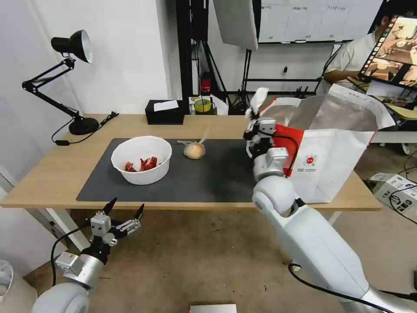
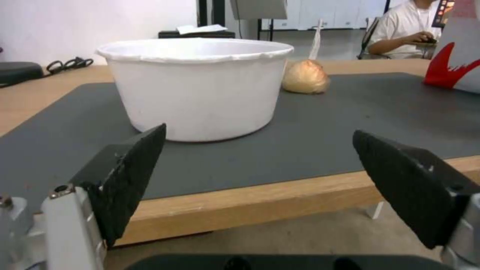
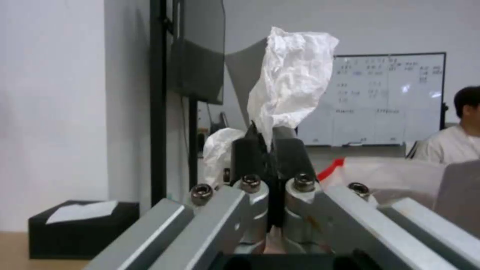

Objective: Pick up the trash from the table and place it into the takeout bag.

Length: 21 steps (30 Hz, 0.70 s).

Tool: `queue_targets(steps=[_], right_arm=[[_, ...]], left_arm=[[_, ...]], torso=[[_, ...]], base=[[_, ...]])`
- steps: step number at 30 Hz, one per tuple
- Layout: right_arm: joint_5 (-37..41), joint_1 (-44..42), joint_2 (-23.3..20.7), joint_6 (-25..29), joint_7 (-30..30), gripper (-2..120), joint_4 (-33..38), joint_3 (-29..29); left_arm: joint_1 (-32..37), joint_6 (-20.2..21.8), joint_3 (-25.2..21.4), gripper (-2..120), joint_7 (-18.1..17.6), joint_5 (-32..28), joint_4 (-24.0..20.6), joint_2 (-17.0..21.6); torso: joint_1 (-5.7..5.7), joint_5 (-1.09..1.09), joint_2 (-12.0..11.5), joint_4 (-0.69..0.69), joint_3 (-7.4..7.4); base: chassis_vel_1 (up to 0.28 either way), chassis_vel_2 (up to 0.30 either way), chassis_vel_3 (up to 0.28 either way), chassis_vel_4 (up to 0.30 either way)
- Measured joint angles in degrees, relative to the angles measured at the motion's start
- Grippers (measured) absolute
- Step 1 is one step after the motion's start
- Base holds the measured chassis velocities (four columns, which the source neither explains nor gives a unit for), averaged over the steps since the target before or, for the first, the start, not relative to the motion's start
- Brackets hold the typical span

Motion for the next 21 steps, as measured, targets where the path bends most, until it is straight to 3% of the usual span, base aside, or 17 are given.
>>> queue_targets(steps=[10,21], right_arm=[[1.50,0.98,-1.11,1.22,-0.14,0,0.67,1.98],[4.01,0.95,-3.61,-5.02,9.56,0,3.59,4.07]], left_arm=[[0.02,0.00,0.22,100,-0.04,0.02,-0.12,0.03],[0.25,0.07,0.76,100,-0.10,0.39,-0.33,-0.16]], torso=[[0.00,0.00,0.00,0.01,0.00],[0.00,0.00,0.00,0.00,0.00]], base=[[0.000,0.000,0.000,0.000],[0.000,0.000,0.000,0.000]])
